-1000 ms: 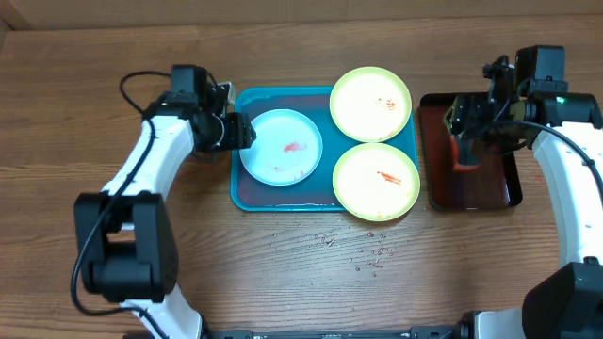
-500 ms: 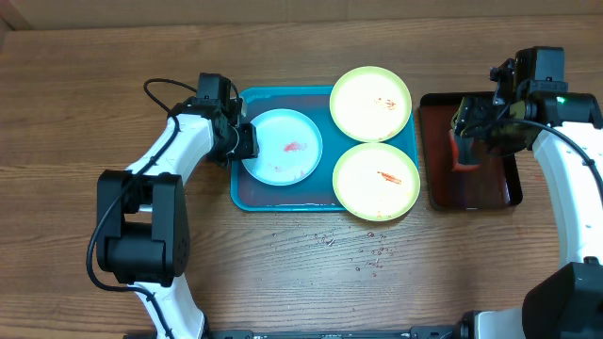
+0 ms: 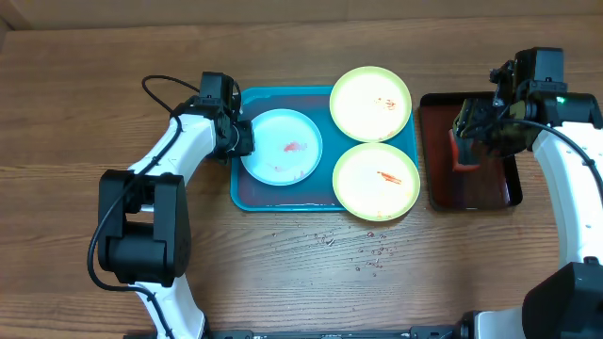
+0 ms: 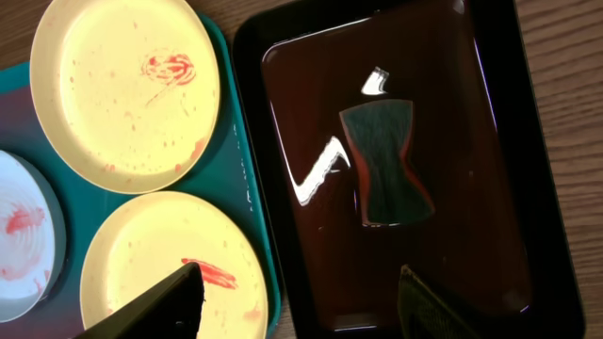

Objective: Clean dirty plates on tray and stack at the side
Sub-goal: 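Move the left gripper to the white plate's left rim and grip it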

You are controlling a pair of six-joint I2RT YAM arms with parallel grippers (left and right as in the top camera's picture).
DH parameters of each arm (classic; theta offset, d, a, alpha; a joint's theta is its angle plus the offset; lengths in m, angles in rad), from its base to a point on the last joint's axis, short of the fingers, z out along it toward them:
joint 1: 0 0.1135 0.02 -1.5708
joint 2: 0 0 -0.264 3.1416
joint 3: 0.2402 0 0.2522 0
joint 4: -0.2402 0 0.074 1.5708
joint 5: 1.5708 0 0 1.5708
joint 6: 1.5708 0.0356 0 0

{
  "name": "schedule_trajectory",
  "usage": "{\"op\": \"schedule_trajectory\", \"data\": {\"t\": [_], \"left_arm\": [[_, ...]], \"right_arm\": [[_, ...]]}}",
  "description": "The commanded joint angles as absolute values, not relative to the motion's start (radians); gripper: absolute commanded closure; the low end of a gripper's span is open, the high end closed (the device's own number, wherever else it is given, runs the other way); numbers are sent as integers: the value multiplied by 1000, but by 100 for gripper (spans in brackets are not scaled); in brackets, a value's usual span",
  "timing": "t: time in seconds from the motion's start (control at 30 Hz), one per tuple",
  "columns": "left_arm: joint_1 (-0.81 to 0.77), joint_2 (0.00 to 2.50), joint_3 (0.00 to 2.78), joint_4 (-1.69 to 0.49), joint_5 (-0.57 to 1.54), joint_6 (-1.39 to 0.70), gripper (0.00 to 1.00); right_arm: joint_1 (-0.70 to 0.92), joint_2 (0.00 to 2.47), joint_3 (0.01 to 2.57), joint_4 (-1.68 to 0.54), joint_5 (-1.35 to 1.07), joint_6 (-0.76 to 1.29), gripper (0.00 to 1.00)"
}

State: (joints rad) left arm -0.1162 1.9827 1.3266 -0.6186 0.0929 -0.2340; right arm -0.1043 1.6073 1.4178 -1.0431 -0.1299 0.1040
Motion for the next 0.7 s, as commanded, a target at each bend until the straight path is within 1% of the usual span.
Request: {"op": "schedule_trajectory", "data": {"t": [0.0, 0.17, 0.57, 0.63, 0.67], "left_arm": [[-113, 1991, 1312, -600, 80, -241, 70], [-113, 1991, 1295, -586, 120, -241, 77], [-113, 1992, 1231, -516, 166, -240, 79], [-113, 1992, 1216, -496, 175, -240, 83], [-113, 1992, 1212, -492, 175, -241, 87]], "right_arm": [[-108, 1599, 1440, -1043, -123, 106, 33], [-108, 1599, 1440, -1045, -123, 106, 33], [-108, 1599, 1440, -1050, -123, 106, 33], [-108, 1599, 1440, -1050, -123, 106, 33], [-108, 1599, 1440, -1050, -123, 106, 33]]}}
